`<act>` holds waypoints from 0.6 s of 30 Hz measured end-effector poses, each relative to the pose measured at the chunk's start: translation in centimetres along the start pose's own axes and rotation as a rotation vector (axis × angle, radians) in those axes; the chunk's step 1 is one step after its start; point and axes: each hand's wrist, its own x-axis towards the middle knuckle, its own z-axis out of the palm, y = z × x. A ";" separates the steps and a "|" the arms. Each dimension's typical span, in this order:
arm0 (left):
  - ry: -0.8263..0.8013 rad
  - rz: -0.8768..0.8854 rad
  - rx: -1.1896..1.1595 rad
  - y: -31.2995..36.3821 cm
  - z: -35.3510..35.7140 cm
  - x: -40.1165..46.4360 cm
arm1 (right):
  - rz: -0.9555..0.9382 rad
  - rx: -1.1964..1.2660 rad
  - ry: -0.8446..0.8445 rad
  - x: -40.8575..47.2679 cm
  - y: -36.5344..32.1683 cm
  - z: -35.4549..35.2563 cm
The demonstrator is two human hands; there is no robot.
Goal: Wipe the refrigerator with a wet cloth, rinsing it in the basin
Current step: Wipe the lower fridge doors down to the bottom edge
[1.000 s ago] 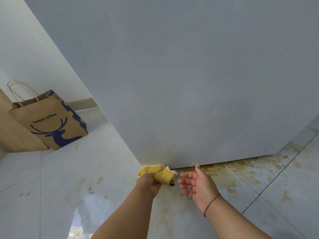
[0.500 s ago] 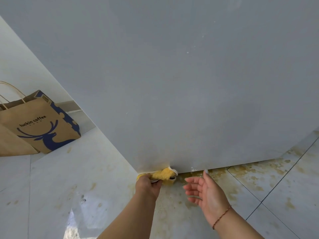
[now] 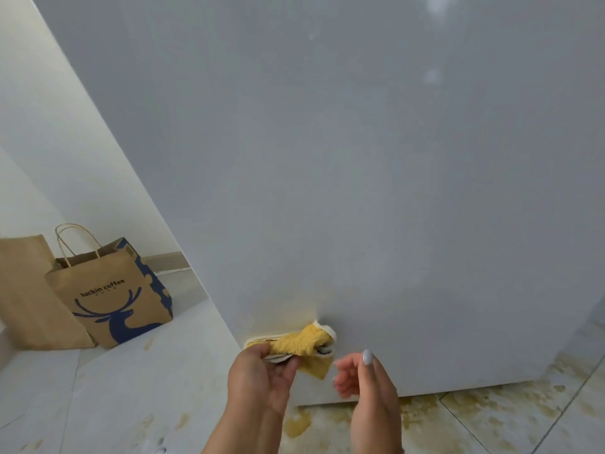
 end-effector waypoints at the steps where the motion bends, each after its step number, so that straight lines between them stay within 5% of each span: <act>1: -0.019 0.019 0.007 0.9 0.9 -1.0 | -0.051 -0.002 -0.003 -0.1 -1.1 0.2; 7: -0.031 0.269 0.092 4.7 5.2 -7.8 | -0.283 0.051 -0.013 -0.5 -6.5 0.4; 18: 0.274 1.040 0.850 -1.8 12.3 -12.6 | -0.450 0.361 0.247 2.7 -14.4 -4.3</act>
